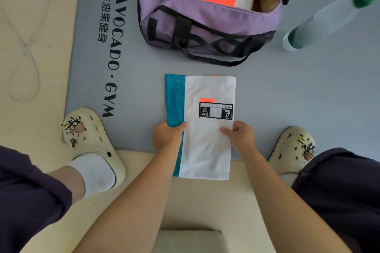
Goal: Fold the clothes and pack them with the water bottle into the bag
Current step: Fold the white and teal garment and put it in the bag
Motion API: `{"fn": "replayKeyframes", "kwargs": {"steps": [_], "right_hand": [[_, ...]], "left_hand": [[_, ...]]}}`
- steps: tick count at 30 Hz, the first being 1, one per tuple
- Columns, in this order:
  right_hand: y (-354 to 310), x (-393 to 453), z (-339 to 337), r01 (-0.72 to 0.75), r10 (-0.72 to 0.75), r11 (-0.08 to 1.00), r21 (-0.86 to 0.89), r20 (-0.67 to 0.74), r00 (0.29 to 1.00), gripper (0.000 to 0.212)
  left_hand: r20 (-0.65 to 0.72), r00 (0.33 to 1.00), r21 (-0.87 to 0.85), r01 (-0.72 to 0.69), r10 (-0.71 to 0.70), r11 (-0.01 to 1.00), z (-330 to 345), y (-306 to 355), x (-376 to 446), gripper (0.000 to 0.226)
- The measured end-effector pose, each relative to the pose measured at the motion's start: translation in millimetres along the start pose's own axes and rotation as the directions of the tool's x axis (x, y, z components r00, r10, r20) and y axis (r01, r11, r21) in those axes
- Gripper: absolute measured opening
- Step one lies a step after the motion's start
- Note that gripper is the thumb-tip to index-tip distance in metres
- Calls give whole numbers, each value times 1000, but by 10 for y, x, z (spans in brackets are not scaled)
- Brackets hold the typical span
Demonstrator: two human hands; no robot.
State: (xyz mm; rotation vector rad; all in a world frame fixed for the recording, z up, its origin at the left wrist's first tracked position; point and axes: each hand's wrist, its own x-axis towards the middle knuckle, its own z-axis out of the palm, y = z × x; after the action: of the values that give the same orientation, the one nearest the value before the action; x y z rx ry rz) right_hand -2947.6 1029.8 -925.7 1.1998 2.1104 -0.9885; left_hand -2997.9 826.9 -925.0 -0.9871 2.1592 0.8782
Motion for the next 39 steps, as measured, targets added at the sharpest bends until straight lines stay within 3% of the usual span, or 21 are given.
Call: {"fn": "replayKeyframes", "kwargs": {"steps": [4,12,17,22,27,30,35,37,39], "right_hand": [[4,-9,26,-16,16,1000,19,-11,1000,48],[46,-59,112,45,-41,996,75,-50,998,28],[17,-37,104,85,-84,996,29,-55,995,28],[42,31,-29,79,-84,988,133,35,996,16],[18,-16,-182,-14,-83,855,519,163,983,12],[-123,-7,-291,-46,-129,778,626,231,964,13],[-394,20,-444,4,-123,740,673,130,984,36],[-491,-1,-522,74,-198,718,693,101,975,36],[-595,-19,-588,144,-290,693,706,89,953,25]], "left_hand": [[-65,996,110,-45,53,993,91,78,-84,45],[13,995,-56,-93,94,994,142,90,-91,24],[126,976,-134,-163,180,977,41,59,-34,9],[288,953,-269,-16,96,963,-90,107,88,30],[396,918,-351,117,34,929,-259,85,204,32],[435,895,-428,113,95,897,-340,200,239,42],[388,878,-609,14,282,793,-443,459,257,61],[337,878,-678,-25,340,735,-497,559,250,77],[326,841,-730,-67,432,681,-567,652,243,75]]}}
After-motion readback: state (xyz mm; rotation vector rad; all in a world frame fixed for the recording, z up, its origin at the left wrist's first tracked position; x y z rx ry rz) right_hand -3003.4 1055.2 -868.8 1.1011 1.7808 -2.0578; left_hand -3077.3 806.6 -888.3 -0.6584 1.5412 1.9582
